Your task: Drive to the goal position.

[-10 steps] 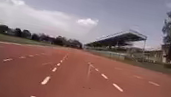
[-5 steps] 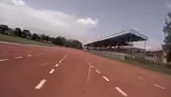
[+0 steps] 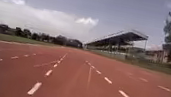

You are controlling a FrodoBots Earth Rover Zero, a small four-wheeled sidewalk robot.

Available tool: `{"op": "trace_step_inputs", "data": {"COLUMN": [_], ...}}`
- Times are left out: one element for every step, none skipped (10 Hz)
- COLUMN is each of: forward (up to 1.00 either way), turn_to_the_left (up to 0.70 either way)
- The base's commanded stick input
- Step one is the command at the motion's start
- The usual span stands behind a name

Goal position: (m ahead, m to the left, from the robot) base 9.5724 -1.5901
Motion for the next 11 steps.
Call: {"op": "trace_step_inputs", "data": {"forward": [0.45,0.45,0.45,0.45,0.45,0.45,0.45,0.45,0.45,0.45,0.45], "turn_to_the_left": [0.0,0.0,0.0,0.0,0.0,0.0,0.0,0.0,0.0,0.0,0.0]}}
